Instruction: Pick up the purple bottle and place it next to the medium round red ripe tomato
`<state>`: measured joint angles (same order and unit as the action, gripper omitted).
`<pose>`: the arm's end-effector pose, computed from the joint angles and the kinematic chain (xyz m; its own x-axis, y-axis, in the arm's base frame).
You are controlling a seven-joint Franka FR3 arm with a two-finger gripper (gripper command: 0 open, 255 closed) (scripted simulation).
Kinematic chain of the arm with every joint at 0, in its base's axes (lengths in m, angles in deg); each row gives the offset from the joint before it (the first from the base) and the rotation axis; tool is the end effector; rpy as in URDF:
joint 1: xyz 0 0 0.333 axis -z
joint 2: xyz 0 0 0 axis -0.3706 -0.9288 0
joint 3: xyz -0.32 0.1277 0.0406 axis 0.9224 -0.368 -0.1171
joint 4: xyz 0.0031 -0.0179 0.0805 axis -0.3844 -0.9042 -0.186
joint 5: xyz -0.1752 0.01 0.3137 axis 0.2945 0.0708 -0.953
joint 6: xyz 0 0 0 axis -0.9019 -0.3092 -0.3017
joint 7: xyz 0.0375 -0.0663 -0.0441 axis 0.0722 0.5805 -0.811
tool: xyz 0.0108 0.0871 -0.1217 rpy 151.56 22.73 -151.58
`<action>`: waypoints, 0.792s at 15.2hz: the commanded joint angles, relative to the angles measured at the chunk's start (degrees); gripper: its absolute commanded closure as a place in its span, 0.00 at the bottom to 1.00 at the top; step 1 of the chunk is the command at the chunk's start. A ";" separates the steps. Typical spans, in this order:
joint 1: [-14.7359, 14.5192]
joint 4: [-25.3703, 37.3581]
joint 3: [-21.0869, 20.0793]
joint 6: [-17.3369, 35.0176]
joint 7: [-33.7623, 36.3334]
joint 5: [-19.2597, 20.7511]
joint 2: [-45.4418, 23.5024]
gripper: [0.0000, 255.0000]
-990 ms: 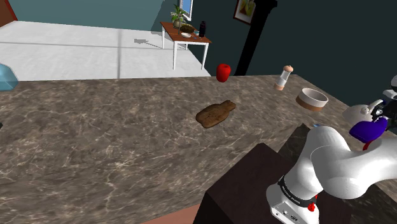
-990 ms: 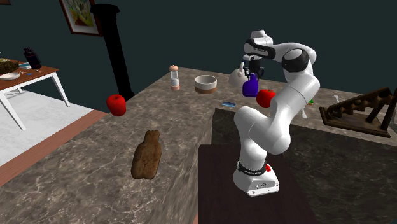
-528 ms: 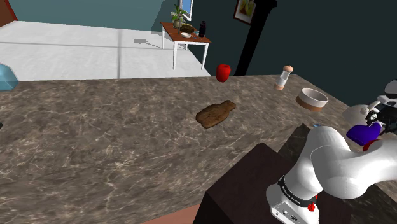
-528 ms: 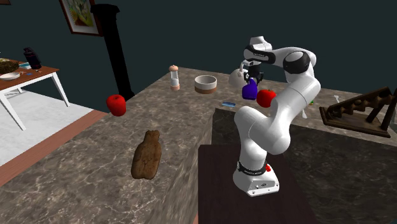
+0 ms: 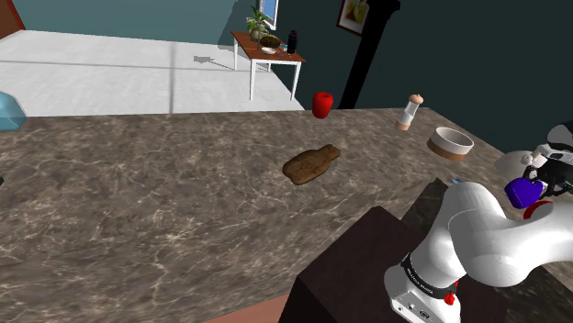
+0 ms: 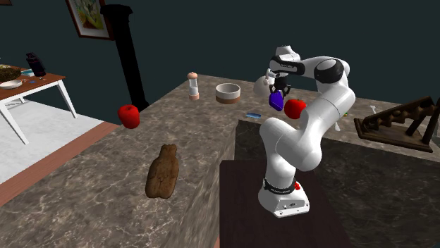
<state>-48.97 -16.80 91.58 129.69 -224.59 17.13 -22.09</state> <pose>-0.1879 -0.6526 0.3188 0.2925 0.9562 -0.0057 0.9528 -0.2920 -0.0826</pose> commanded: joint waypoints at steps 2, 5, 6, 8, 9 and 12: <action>0.07 -0.10 0.13 0.03 -0.01 0.04 0.12 1.00; 0.07 -0.10 0.13 0.03 -0.01 0.04 0.12 1.00; 0.06 -0.06 0.14 0.02 -0.04 0.05 0.13 0.00; 0.06 -0.05 0.13 0.00 -0.04 0.03 0.12 0.00; 0.06 -0.05 0.13 0.00 -0.04 0.03 0.12 0.00; -0.07 0.65 -0.60 -1.08 -0.34 -0.68 -0.62 0.00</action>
<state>-48.70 -16.88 91.29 129.27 -224.70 16.82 -22.38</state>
